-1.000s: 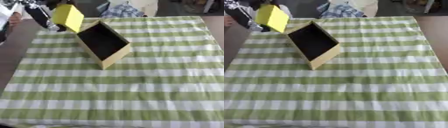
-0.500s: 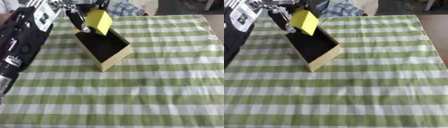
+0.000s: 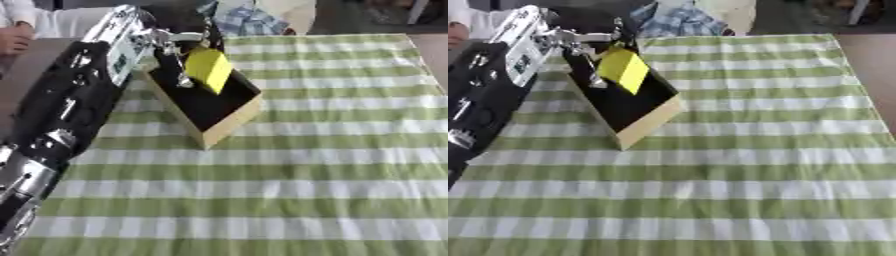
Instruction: Pick up objects on the table and place them in the box.
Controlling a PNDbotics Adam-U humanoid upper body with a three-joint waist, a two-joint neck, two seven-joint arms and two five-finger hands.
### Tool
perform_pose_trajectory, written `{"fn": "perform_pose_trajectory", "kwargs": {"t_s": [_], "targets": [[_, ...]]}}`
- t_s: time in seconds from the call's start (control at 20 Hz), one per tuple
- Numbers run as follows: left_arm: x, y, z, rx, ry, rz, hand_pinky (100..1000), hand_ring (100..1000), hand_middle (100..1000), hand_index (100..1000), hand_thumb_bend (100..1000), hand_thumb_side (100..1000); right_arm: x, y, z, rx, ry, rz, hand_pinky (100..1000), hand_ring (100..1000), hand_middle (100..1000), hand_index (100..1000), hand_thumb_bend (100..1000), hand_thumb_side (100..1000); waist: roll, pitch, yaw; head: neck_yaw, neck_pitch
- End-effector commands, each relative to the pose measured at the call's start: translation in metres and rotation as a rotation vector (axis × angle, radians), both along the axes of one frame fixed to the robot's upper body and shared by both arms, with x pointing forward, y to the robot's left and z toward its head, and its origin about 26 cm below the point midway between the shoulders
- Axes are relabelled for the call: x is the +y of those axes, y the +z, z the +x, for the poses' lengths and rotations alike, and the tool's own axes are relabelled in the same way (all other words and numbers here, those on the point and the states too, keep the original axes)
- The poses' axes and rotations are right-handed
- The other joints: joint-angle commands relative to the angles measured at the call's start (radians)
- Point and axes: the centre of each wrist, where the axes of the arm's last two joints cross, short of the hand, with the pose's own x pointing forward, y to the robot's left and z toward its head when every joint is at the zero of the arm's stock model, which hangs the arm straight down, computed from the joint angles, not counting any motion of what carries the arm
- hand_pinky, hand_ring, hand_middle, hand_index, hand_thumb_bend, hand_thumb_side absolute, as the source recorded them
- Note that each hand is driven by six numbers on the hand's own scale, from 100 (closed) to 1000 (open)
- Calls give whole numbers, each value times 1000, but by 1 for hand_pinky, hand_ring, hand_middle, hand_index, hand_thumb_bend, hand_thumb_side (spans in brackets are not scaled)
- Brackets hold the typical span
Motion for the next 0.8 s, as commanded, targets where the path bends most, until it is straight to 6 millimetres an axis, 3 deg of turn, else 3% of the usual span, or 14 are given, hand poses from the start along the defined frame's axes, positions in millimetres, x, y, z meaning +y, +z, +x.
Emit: {"fn": "perform_pose_trajectory", "kwargs": {"t_s": [0.05,0.35,0.6,0.8], "targets": [[-3,14,0,-44,-15,18,280,285,403,485,399,100,0,9,-3,-28,7,-14,636,706,737,811,100,857,-4,-14,-2,3,-13],[-7,1,3,-36,-10,34,346,320,439,507,408,100,-1,7,-4,-28,2,-1,634,705,736,810,100,857,-4,-11,-8,5,-16],[-5,-7,5,-37,17,52,408,368,473,579,413,100,-2,6,-4,-28,-1,6,633,704,734,807,100,857,-3,-9,-10,2,-16],[-2,-12,6,-33,46,61,511,503,529,687,407,123,-2,6,-4,-29,-5,10,633,702,732,807,100,857,-4,-9,-10,1,-16]]}}
